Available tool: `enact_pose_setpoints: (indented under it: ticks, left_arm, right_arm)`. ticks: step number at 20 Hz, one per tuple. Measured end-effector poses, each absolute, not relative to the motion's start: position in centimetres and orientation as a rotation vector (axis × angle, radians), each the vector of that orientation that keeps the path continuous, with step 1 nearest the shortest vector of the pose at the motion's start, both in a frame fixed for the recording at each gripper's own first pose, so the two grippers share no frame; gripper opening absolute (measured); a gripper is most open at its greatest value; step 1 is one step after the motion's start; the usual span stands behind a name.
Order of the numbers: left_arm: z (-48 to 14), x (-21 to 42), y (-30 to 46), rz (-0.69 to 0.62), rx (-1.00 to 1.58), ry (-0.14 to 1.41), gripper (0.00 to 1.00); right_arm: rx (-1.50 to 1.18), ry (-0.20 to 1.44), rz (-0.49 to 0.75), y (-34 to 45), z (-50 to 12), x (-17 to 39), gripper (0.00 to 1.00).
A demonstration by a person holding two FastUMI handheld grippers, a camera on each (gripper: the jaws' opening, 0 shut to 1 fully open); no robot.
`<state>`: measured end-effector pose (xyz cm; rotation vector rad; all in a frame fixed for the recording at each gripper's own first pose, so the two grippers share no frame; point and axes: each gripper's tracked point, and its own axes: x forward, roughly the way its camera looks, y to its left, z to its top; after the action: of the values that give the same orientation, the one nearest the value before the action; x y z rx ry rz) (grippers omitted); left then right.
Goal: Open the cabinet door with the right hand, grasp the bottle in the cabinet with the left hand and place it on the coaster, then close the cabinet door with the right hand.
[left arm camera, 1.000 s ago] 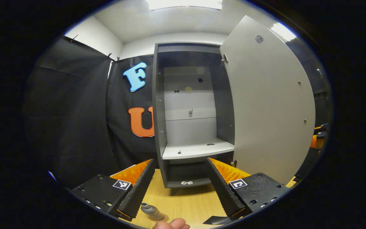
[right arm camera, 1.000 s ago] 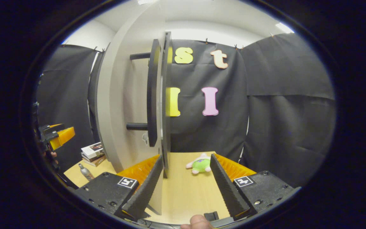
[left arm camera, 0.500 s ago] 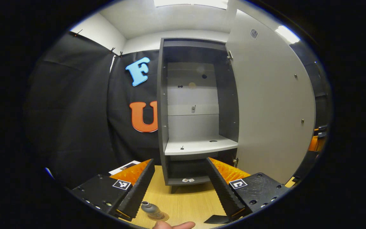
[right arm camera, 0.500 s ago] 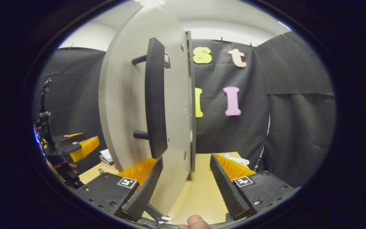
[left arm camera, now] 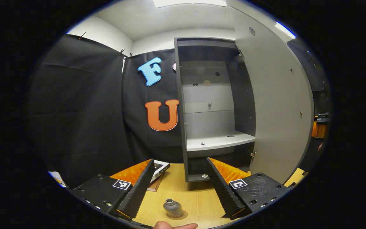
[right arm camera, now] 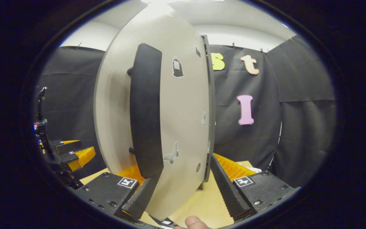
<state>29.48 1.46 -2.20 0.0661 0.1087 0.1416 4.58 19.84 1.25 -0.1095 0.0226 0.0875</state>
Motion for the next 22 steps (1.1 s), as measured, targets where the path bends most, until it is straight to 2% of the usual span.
enact_pose_setpoints:
  ticks: [3, 4, 5, 6, 7, 13, 15, 16, 22]
  left_arm:
    - [-2.7, 29.0, 2.6, 0.170, 0.063, 0.124, 0.96]
    - [-2.8, 28.9, 2.9, 0.179, 0.062, 0.131, 0.96]
    - [-3.0, 28.7, 3.3, 0.190, 0.061, 0.136, 0.96]
    - [-3.0, 28.6, 3.6, 0.199, 0.062, 0.136, 0.96]
    - [-2.9, 28.4, 3.9, 0.209, 0.063, 0.135, 0.96]
    - [-3.4, 27.0, 5.4, 0.252, 0.082, 0.153, 0.96]
    - [-3.1, 26.8, 5.6, 0.263, 0.091, 0.148, 0.96]
    - [-3.2, 26.8, 5.8, 0.268, 0.097, 0.149, 0.96]
    - [-2.8, 28.9, 5.2, 0.247, 0.080, 0.139, 0.96]
  right_arm:
    - [-0.113, 0.033, 0.112, 21.3, 1.1, 5.9, 0.96]
    - [-0.115, 0.033, 0.126, 21.9, 1.1, 6.2, 0.92]
    - [-0.118, 0.032, 0.136, 22.3, 0.9, 6.4, 0.92]
    - [-0.120, 0.031, 0.147, 22.8, 0.9, 6.7, 1.00]
    - [-0.121, 0.030, 0.160, 23.3, 0.9, 7.1, 0.92]
    - [-0.134, 0.040, 0.244, 27.1, 0.6, 9.5, 0.92]
    - [-0.141, 0.044, 0.267, 28.2, 0.6, 10.0, 0.98]
    - [-0.140, 0.043, 0.275, 28.4, 0.5, 10.1, 0.95]
    - [-0.131, 0.027, 0.244, 27.7, 1.3, 10.8, 0.94]
